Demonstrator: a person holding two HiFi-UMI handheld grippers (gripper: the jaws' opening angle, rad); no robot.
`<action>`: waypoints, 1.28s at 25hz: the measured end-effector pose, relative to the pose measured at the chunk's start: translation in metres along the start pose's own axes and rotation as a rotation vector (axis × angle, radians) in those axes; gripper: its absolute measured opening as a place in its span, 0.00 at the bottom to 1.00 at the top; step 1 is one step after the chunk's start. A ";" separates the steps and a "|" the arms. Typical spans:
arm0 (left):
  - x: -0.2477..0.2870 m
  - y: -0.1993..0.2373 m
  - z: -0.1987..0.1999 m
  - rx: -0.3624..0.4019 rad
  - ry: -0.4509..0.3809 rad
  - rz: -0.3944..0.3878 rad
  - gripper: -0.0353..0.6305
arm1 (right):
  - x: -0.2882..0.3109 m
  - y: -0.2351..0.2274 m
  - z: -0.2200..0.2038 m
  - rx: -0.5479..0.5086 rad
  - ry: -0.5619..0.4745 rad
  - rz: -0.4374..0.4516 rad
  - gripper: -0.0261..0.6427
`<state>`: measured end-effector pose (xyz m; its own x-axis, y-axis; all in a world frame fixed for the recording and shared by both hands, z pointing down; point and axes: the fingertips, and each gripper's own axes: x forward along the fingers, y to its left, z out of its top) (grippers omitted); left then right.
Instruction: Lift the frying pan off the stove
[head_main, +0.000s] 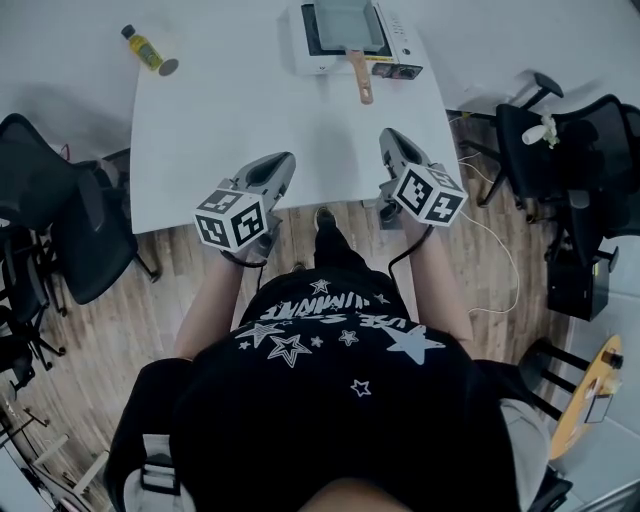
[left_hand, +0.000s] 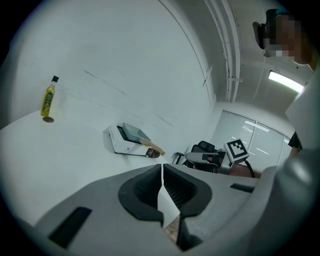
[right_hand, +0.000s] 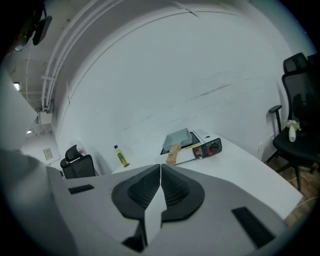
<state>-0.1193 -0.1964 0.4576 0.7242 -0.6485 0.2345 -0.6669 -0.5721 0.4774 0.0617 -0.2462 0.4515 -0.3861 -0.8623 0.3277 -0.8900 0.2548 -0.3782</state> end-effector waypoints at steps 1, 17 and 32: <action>0.005 0.001 0.002 0.003 0.002 -0.002 0.08 | 0.004 -0.003 0.003 0.010 -0.002 0.002 0.05; 0.075 0.029 0.037 -0.011 -0.001 0.015 0.08 | 0.080 -0.024 0.017 0.253 0.140 0.203 0.24; 0.123 0.036 0.066 0.031 0.016 0.014 0.08 | 0.132 -0.021 0.004 0.441 0.379 0.397 0.36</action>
<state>-0.0657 -0.3296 0.4471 0.7176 -0.6483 0.2545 -0.6816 -0.5788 0.4476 0.0308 -0.3668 0.4991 -0.7904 -0.5089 0.3410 -0.5141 0.2482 -0.8210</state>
